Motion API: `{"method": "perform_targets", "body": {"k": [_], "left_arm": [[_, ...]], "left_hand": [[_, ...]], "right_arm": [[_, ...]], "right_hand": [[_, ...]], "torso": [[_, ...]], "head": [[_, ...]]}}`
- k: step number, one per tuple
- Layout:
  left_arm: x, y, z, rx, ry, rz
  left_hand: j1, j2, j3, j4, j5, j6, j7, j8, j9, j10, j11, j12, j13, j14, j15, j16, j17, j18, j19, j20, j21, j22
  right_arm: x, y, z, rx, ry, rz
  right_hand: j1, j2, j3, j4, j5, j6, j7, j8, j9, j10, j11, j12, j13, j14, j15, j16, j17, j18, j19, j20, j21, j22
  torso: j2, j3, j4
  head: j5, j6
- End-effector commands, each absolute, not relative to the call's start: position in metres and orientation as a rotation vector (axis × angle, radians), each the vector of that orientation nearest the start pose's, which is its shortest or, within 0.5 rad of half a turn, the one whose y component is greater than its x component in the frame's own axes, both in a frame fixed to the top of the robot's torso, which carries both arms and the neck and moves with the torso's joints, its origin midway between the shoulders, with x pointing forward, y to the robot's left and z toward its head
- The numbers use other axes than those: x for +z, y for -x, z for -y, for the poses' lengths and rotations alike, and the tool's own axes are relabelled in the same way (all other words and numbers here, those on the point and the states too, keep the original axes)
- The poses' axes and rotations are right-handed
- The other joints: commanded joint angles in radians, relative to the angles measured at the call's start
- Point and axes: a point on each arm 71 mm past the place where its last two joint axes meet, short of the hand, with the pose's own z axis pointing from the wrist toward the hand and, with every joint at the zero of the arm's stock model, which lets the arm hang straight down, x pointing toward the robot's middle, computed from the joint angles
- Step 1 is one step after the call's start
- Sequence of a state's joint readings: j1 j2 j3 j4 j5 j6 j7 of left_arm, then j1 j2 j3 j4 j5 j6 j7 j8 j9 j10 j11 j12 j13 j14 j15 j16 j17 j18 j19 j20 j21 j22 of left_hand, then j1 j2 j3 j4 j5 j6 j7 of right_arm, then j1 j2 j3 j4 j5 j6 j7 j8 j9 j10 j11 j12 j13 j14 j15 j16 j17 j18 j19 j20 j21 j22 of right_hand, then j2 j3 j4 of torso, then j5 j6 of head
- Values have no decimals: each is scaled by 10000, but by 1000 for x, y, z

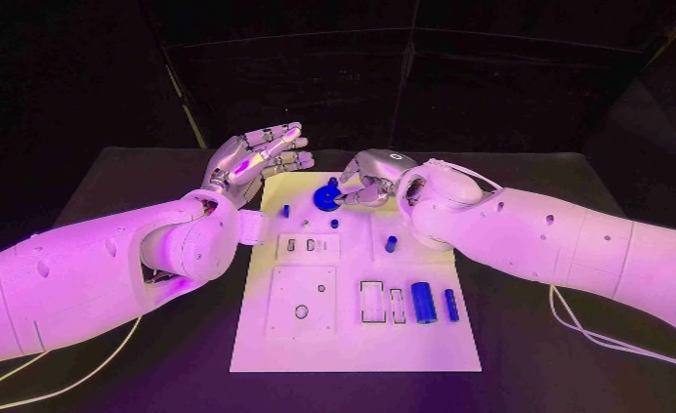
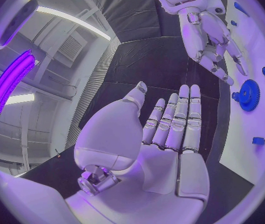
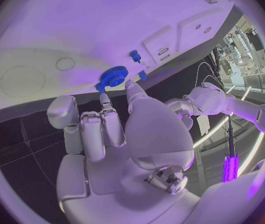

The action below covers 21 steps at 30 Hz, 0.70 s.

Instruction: Assemble the parts on the task board

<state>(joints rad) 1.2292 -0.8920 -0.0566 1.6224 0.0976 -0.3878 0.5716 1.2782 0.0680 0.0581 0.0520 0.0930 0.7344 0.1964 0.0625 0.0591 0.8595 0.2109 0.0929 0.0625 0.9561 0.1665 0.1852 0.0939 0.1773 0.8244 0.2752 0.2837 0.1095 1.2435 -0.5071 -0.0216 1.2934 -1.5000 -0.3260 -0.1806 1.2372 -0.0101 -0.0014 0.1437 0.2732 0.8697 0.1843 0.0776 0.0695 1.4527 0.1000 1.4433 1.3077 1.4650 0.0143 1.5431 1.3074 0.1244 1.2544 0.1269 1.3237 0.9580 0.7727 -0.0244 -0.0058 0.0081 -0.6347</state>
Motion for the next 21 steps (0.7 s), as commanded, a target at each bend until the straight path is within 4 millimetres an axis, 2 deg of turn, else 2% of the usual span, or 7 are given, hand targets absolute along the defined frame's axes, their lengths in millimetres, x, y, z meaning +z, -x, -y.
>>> {"method": "perform_targets", "body": {"k": [1, 7, 10, 14, 15, 16, 21], "left_arm": [[-153, -476, -213, -16344, 10968, -12126], [-153, -477, -216, -16280, 10982, -12101], [-154, -478, -216, -16261, 10989, -12104], [-154, -478, -215, -16321, 10995, -12157], [-154, -479, -215, -16343, 10995, -12174], [-155, -479, -214, -16376, 10994, -12197], [-156, -480, -213, -16422, 10994, -12234]], "left_hand": [[34, 28, 8, -39, 12, -66, 537, -29, -9, -47, 18, -33, 0, 92, 3, -63, -8, 49, 72, -19, -32, -8], [63, 32, 29, -77, 10, -32, 532, -25, -5, -45, 17, -38, 1, 96, 4, -74, -14, 50, 74, -19, -39, -16], [99, 37, 57, -124, 12, -9, 525, -20, -2, -40, 14, -42, 3, 102, 3, -86, -20, 50, 80, -19, -46, -26], [191, 60, 145, -245, 14, 95, 530, 0, 9, 9, 0, -32, 8, 127, -7, -108, -32, 52, 99, -24, -60, -48], [226, 73, 190, -296, 14, 131, 531, 5, 12, 32, -4, -27, 10, 141, -10, -117, -37, 54, 109, -27, -64, -58], [240, 81, 211, -318, 15, 155, 531, 8, 13, 44, -5, -24, 10, 147, -12, -121, -40, 54, 114, -29, -66, -62], [251, 89, 235, -342, 15, 181, 530, 12, 15, 59, -7, -20, 11, 154, -14, -126, -42, 54, 120, -30, -69, -67]], "right_arm": [[-150, -520, 106, 8669, 1268, -14379], [-153, -516, 159, 9502, 68, -15251], [-157, -514, 187, 9504, -93, -15942], [-160, -514, 221, 9021, 7, -16415], [-161, -514, 229, 8885, 24, -16527], [-162, -515, 240, 8697, 14, -16639], [-165, -518, 266, 8185, -132, -16825]], "right_hand": [[178, 12, 11, -89, 56, 121, -24, -21, 5, -57, -51, -56, 900, 838, 43, -47, 1634, -64, -77, -12, -75, -57], [613, -5, 5, -406, -26, 298, -77, 18, 13, -160, -104, -179, 771, 795, -5, -118, 1457, -32, -191, -54, -187, -256], [1004, -76, -8, -720, -629, 292, -100, -19, -1, -327, -129, -370, 555, 731, -31, -225, 1193, 29, -385, -79, -372, -613], [1421, -148, -20, -1070, -684, 385, -151, -3, 6, -386, -178, -461, 470, 716, -74, -269, 1122, 47, -439, -117, -462, -742], [1472, -179, -44, -1128, -670, 406, -163, -1, 6, -397, -190, -479, 453, 713, -84, -279, 1104, 50, -447, -126, -479, -767], [1497, -198, -61, -1160, -655, 416, -169, -1, 6, -399, -195, -484, 450, 711, -89, -285, 1094, 50, -448, -131, -486, -774], [1594, -241, -105, -1270, -586, 378, -161, -37, -8, -424, -195, -521, 417, 719, -97, -283, 1114, 51, -454, -145, -510, -807]], "torso": [[-16, 1, -22], [-41, 14, -47], [-72, 44, -100], [-113, 50, -126], [-125, 64, -141], [-133, 76, -143], [-162, 139, -170]], "head": [[0, 36], [-68, 111], [-115, 107], [-215, 119], [-245, 130], [-339, 149], [-298, 191]]}}
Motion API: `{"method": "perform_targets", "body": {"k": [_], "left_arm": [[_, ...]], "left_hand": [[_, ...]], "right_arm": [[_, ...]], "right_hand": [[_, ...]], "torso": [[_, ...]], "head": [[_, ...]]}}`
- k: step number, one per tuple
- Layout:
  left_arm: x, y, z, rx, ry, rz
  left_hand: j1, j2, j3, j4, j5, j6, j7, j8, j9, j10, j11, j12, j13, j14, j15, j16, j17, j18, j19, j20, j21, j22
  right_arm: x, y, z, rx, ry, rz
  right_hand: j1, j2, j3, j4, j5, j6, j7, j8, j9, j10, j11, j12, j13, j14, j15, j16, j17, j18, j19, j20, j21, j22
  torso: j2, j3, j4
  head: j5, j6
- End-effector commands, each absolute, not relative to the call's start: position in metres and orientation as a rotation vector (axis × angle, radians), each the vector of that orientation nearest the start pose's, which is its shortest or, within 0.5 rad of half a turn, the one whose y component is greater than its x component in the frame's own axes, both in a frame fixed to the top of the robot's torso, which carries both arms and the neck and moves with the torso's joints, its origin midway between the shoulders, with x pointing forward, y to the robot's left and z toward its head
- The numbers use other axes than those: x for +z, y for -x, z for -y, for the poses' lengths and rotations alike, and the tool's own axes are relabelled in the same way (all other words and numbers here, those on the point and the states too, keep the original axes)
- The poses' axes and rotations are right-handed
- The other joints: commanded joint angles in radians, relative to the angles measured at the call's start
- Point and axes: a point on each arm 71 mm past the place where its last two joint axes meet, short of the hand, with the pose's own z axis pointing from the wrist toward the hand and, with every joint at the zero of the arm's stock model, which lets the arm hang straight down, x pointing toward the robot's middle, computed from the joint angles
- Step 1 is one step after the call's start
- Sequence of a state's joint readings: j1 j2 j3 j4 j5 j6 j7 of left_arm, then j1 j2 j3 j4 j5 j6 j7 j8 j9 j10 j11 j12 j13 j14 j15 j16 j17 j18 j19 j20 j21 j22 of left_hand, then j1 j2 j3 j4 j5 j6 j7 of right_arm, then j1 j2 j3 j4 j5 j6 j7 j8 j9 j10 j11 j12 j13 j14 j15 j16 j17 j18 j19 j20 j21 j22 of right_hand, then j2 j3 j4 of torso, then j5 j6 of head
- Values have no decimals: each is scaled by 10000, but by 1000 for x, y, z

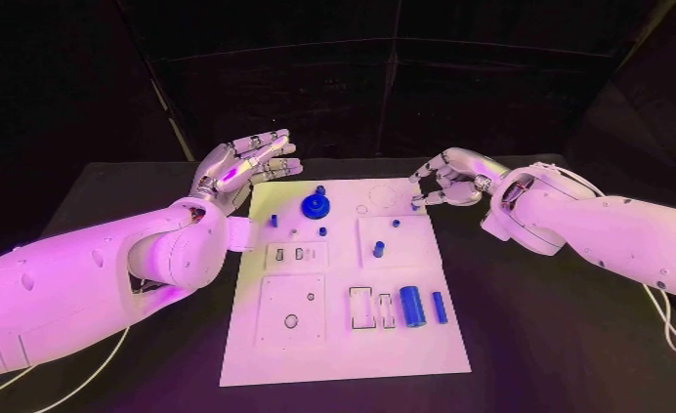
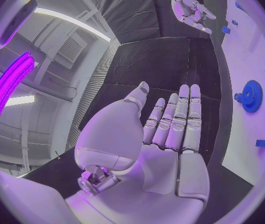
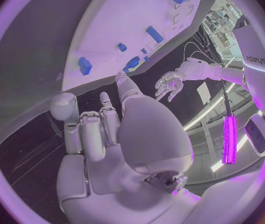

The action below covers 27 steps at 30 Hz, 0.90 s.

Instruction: Assemble the parts on the task board

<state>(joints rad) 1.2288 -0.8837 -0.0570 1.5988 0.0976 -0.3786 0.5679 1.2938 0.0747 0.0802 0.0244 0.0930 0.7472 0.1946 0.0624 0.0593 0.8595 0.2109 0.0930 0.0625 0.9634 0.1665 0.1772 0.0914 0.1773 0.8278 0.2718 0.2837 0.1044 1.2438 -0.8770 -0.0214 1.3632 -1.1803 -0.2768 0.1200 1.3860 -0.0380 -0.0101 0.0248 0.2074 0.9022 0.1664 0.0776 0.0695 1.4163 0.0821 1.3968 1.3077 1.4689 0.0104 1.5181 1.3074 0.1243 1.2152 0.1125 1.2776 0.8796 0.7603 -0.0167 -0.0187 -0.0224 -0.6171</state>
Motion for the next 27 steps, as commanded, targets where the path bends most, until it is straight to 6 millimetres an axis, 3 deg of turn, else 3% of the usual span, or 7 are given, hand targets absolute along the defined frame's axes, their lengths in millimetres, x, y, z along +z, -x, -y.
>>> {"method": "perform_targets", "body": {"k": [1, 3, 5, 6, 12, 16, 27], "left_arm": [[-156, -481, -213, -16424, 10996, -12240], [-156, -481, -212, -16425, 10998, -12245], [-156, -482, -212, -16429, 10999, -12249], [-156, -482, -212, -16431, 10999, -12251], [-157, -483, -212, -16434, 11005, -12260], [-158, -483, -212, -16428, 11009, -12259], [-158, -483, -210, -16442, 11011, -12274]], "left_hand": [[95, 21, 15, -65, 15, 53, 548, 12, 14, 59, -8, -20, 11, 81, -14, -46, -17, 54, 86, 4, -68, -16], [100, 25, 27, -78, 14, 62, 547, 14, 15, 68, -9, -18, 12, 85, -15, -48, -18, 54, 90, 3, -70, -19], [101, 26, 29, -80, 14, 63, 547, 14, 15, 69, -9, -17, 12, 85, -16, -49, -18, 54, 90, 3, -70, -19], [101, 26, 29, -80, 14, 63, 547, 14, 15, 69, -9, -17, 12, 85, -16, -49, -18, 54, 90, 3, -70, -19], [101, 26, 29, -80, 14, 63, 547, 14, 15, 69, -9, -17, 12, 85, -16, -49, -18, 54, 90, 3, -70, -19], [101, 26, 29, -80, 14, 63, 547, 14, 15, 69, -9, -17, 12, 85, -16, -49, -18, 54, 90, 3, -70, -19], [103, 28, 43, -94, 12, 93, 550, 17, 17, 75, -9, -17, 11, 89, -16, -53, -21, 54, 94, 2, -72, -23]], "right_arm": [[-166, -519, 269, 8101, -165, -16847], [-168, -521, 274, 7991, -216, -16880], [-171, -523, 277, 7889, -277, -16931], [-172, -524, 278, 7847, -303, -16957], [-181, -528, 281, 7650, -406, -17100], [-187, -530, 281, 7516, -469, -17129], [-194, -537, 275, 7401, -580, -16968]], "right_hand": [[119, 35, -25, -97, 80, 38, 22, -47, -12, -69, -13, -67, 406, 679, -57, -36, 1111, 54, -67, -2, -58, -37], [142, 34, -38, -127, 90, -9, 34, -73, -20, -83, -5, -84, 391, 681, -52, -36, 1116, 58, -79, -1, -74, -67], [165, 36, -60, -163, 96, -96, 52, -111, -33, -105, 10, -107, 368, 680, -42, -43, 1104, 60, -88, 3, -90, -96], [174, 37, -69, -178, 98, -133, 60, -123, -36, -113, 16, -116, 359, 679, -38, -45, 1100, 62, -93, 6, -97, -111], [206, 47, -86, -221, 99, -220, 79, -141, -42, -117, 32, -118, 360, 682, -25, -44, 1109, 62, -92, 15, -106, -122], [222, 68, -81, -233, 102, -237, 82, -140, -41, -109, 36, -110, 371, 686, -22, -40, 1124, 61, -87, 18, -104, -116], [220, 355, -9, -248, 49, -91, 93, -37, 2, 17, 46, 21, 522, 727, -9, 19, 1283, 37, 14, 35, -38, 14]], "torso": [[-42, 74, -45], [-29, 51, -23], [-33, 64, -33], [-34, 47, -26], [-22, 35, 1], [-29, 30, -24], [-30, 32, -12]], "head": [[-29, 3], [-62, 28], [-44, 6], [-44, -15], [-93, -65], [-61, -89], [-72, -126]]}}
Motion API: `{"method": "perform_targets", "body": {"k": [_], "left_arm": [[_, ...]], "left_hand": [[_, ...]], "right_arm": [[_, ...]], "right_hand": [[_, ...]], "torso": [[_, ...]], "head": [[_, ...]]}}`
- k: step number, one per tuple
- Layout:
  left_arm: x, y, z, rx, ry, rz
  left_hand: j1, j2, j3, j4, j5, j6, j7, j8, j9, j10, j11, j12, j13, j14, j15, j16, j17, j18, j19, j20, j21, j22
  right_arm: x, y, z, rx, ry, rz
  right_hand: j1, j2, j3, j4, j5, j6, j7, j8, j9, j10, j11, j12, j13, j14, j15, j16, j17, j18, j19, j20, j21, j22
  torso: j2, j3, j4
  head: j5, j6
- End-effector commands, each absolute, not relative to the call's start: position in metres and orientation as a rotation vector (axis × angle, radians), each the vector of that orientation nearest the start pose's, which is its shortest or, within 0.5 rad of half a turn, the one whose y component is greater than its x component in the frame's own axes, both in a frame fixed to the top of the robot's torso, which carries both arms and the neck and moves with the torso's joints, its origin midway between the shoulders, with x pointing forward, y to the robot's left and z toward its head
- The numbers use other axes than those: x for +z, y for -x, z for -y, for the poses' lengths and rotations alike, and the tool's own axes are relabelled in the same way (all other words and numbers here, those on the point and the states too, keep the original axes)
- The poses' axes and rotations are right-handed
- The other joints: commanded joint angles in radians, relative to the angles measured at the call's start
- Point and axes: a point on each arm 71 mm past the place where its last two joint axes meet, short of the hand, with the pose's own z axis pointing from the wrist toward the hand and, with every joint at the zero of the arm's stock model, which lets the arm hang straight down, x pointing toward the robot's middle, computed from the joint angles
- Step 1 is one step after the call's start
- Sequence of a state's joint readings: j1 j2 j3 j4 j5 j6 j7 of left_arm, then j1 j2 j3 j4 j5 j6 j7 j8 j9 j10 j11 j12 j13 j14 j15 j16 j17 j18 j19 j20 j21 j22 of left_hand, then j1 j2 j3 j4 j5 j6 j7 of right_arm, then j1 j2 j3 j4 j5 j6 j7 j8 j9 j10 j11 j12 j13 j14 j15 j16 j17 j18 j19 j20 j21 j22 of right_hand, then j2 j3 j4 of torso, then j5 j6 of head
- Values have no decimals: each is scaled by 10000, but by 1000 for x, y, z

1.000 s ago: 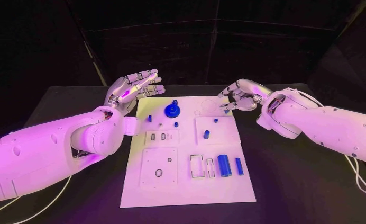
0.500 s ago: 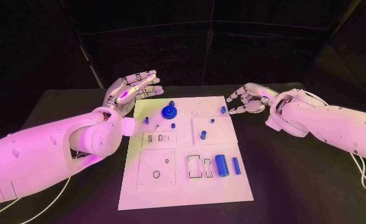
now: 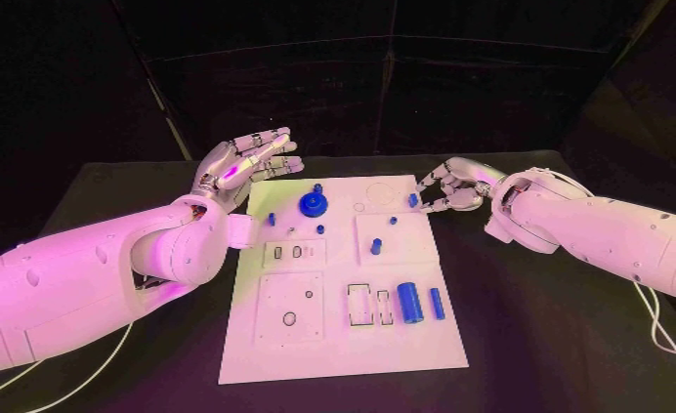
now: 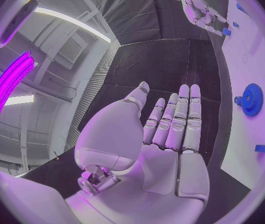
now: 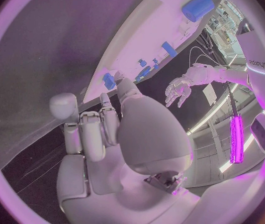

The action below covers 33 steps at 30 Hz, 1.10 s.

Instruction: Assemble the parts on the task board

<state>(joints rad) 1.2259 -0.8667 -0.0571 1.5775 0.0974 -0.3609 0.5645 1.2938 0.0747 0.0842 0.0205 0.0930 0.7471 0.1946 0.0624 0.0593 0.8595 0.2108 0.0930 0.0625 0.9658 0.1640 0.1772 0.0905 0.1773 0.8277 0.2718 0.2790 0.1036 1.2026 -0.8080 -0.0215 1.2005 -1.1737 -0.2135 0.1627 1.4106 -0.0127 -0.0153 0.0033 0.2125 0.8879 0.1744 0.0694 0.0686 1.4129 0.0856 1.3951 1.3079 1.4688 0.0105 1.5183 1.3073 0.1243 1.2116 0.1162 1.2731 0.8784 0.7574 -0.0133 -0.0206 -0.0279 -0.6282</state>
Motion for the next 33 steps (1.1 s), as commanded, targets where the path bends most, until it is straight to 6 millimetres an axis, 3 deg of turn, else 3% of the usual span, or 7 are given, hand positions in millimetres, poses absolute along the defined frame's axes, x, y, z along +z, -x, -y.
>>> {"method": "perform_targets", "body": {"k": [1, 13, 20, 33], "left_arm": [[-158, -483, -210, -16441, 11012, -12274], [-159, -484, -211, -16426, 11028, -12292], [-159, -484, -210, -16433, 11031, -12302], [-159, -483, -211, -16425, 11041, -12315]], "left_hand": [[103, 28, 3, -55, 11, 94, 551, 17, 16, 75, -9, -17, 11, 65, 9, -54, -12, 54, 94, 2, -26, -15], [103, 28, 3, -55, 11, 94, 551, 17, 16, 75, -9, -17, 11, 65, 9, -54, -12, 54, 94, 2, -26, -15], [103, 28, 11, -64, 11, 84, 552, 16, 15, 76, -9, -18, 10, 66, 9, -57, -14, 53, 96, 1, -28, -18], [103, 28, 11, -64, 11, 84, 552, 16, 15, 76, -9, -18, 10, 66, 9, -57, -14, 53, 96, 1, -28, -18]], "right_arm": [[-194, -537, 274, 7406, -588, -16950], [-194, -540, 267, 7590, -754, -16799], [-195, -541, 265, 7534, -815, -16894], [-198, -542, 264, 7242, -545, -17212]], "right_hand": [[-35, 110, 42, -29, 9, 60, 14, 47, 11, 56, 12, 43, 525, 730, -9, 21, 1290, 36, 58, -2, 13, 36], [-168, 280, 60, 23, 124, 210, -2, 105, 25, 170, -1, 158, 657, 761, -15, 72, 1416, 10, 165, -3, 99, 185], [-171, 478, 180, -19, -274, 681, -91, 279, 68, 279, -76, 264, 781, 775, -71, 96, 1477, -4, 229, -44, 160, 278], [-104, 557, 323, -125, -327, 1006, -182, 353, 67, 326, -158, 303, 836, 781, -136, 108, 1509, -13, 263, -100, 196, 334]], "torso": [[-1, -1, 10], [-5, -3, -17], [-4, -9, 13], [-7, 2, -1]], "head": [[-19, -11], [-2, -38], [-31, -64], [-9, -112]]}}
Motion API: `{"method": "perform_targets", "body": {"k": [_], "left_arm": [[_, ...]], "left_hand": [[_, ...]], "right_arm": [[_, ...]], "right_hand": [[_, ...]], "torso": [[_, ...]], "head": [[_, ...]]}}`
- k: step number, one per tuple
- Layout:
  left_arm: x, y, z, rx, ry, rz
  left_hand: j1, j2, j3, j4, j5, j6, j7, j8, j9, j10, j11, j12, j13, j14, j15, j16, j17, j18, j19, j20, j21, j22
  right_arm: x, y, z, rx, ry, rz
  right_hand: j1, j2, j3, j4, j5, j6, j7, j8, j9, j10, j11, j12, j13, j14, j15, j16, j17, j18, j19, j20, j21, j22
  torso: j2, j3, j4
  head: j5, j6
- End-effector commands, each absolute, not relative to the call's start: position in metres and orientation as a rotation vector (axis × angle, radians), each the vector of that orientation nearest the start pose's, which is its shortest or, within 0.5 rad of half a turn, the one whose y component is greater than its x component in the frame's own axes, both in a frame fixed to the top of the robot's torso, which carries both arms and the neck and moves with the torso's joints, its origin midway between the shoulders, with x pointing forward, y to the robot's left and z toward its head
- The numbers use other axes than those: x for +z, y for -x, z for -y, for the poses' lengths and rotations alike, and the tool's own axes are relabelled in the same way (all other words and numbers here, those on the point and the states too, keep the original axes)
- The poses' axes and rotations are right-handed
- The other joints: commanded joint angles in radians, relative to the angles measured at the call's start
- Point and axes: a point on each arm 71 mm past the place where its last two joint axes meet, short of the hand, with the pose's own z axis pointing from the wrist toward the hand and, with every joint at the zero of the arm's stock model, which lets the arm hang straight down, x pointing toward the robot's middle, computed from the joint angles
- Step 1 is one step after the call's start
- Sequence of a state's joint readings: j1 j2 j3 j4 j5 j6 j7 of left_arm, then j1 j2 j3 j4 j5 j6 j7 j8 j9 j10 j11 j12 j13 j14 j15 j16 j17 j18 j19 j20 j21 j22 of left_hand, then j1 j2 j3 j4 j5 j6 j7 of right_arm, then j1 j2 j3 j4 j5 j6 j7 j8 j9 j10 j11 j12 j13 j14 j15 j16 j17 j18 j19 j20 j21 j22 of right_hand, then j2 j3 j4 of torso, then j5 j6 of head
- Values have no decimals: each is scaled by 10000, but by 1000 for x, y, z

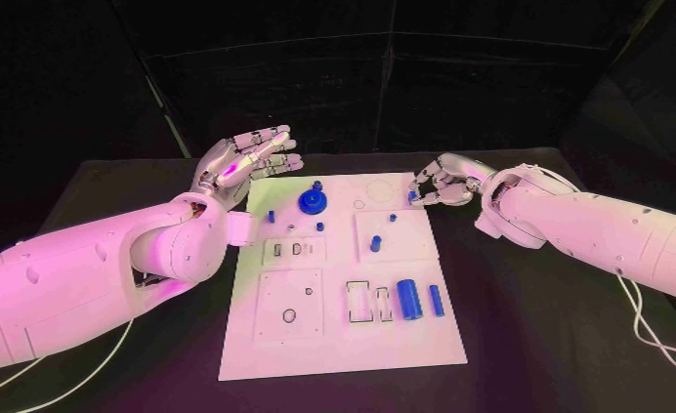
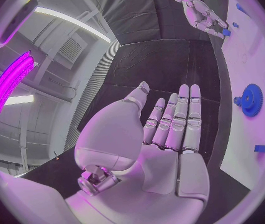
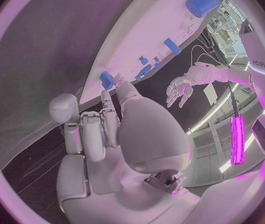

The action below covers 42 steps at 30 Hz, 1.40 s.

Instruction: Assemble the parts on the task board

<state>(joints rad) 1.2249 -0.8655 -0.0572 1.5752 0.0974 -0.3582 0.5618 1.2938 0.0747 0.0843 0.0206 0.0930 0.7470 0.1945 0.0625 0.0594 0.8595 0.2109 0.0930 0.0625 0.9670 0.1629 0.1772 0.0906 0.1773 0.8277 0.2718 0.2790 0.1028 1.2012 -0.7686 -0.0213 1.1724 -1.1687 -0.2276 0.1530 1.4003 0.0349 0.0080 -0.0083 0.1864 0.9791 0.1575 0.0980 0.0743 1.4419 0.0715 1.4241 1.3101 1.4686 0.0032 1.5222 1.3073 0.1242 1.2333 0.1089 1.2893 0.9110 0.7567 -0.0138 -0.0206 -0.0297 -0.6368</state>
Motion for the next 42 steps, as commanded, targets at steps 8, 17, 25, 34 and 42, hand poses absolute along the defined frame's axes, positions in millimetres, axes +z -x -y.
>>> {"method": "perform_targets", "body": {"k": [8, 17, 25, 34, 42], "left_arm": [[-159, -484, -210, -16429, 11050, -12338], [-159, -484, -210, -16428, 11054, -12348], [-159, -484, -211, -16412, 11061, -12349], [-160, -485, -211, -16401, 11066, -12353], [-160, -485, -212, -16369, 11076, -12346]], "left_hand": [[98, 27, 17, -71, 9, 76, 557, 14, 13, 75, -7, -21, 9, 55, 21, -62, -18, 52, 97, 1, -30, -13], [98, 27, 17, -71, 9, 76, 557, 14, 13, 75, -7, -21, 9, 55, 21, -62, -18, 52, 97, 1, -30, -13], [98, 27, 17, -71, 9, 76, 557, 14, 13, 75, -7, -21, 9, 55, 21, -62, -18, 52, 97, 1, -30, -13], [91, 22, 27, -84, 6, 37, 559, 6, 8, 70, -4, -27, 7, 53, 23, -71, -22, 51, 99, 1, -35, -19], [91, 22, 27, -84, 6, 37, 559, 6, 8, 70, -4, -27, 7, 53, 23, -71, -22, 51, 99, 1, -35, -19]], "right_arm": [[-201, -542, 263, 7148, -548, -17307], [-207, -540, 258, 7212, -489, -17439], [-208, -540, 256, 7219, -438, -17425], [-207, -541, 257, 7139, -502, -17215], [-203, -541, 257, 7114, -562, -16607]], "right_hand": [[2, 79, 92, -14, -66, 100, -13, 67, 9, 36, -18, 13, 814, 783, -65, 68, 1510, -12, 46, -29, 33, 8], [15, 56, 113, -53, -82, 140, -26, 62, 0, 54, -31, 31, 839, 788, -78, 77, 1533, -18, 60, -43, 47, 35], [9, 97, 170, -74, -83, 242, -53, 74, -5, 83, -54, 57, 873, 792, -98, 84, 1552, -24, 79, -63, 65, 68], [73, 369, 518, -176, -314, 782, -249, 243, 22, 141, -220, 98, 937, 802, -230, 99, 1598, -36, 131, -172, 115, 153], [109, 531, 834, -290, -412, 1086, -382, 354, 41, 206, -339, 147, 1011, 823, -336, 132, 1691, -60, 206, -276, 176, 274]], "torso": [[-1, 14, -6], [5, 12, 0], [4, 9, 0], [0, 15, -3], [-6, 26, -6]], "head": [[-15, -46], [3, -81], [10, -100], [9, -113], [21, -141]]}}
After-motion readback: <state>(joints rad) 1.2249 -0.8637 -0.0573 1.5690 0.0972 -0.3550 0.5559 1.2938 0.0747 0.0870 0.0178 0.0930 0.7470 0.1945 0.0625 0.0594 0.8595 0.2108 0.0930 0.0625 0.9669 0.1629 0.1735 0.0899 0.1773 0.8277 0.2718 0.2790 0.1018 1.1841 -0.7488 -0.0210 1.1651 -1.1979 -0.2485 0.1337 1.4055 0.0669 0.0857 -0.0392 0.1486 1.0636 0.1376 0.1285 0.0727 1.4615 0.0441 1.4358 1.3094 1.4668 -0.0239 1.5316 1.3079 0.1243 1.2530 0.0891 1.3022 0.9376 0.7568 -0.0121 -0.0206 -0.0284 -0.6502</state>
